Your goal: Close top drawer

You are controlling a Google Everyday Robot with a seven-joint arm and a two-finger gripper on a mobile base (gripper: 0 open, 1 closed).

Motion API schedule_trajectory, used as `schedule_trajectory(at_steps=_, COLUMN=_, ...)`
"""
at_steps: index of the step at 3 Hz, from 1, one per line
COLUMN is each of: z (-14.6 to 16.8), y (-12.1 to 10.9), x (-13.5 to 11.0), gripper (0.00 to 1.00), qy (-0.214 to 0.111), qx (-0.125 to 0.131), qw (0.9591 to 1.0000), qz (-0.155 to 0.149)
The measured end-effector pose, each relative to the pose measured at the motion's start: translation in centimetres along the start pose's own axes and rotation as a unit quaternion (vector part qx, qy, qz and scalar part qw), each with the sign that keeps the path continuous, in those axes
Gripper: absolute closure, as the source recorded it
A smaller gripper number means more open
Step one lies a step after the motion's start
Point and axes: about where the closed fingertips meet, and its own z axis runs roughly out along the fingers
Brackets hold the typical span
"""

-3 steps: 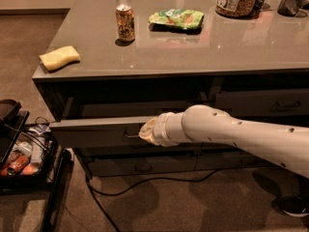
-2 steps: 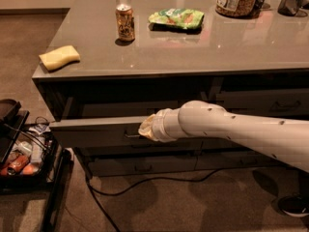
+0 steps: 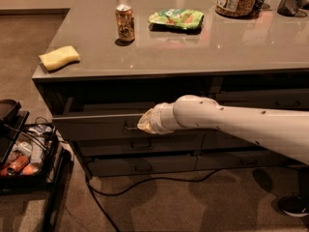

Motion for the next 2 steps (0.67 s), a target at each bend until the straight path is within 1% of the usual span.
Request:
schedule_trajectory(at_steps=1, z=0.3, y=-0.7, x=-0.1, gripper=1.0, qy=0.004, qx=0.003, qw=1.0, qz=-0.004)
schedule_trajectory(at_steps=2, z=0.9, y=-2.1, x=0.2, gripper=1.0, qy=0.013, qx=0.009, qw=0.9999, qz=-0.005)
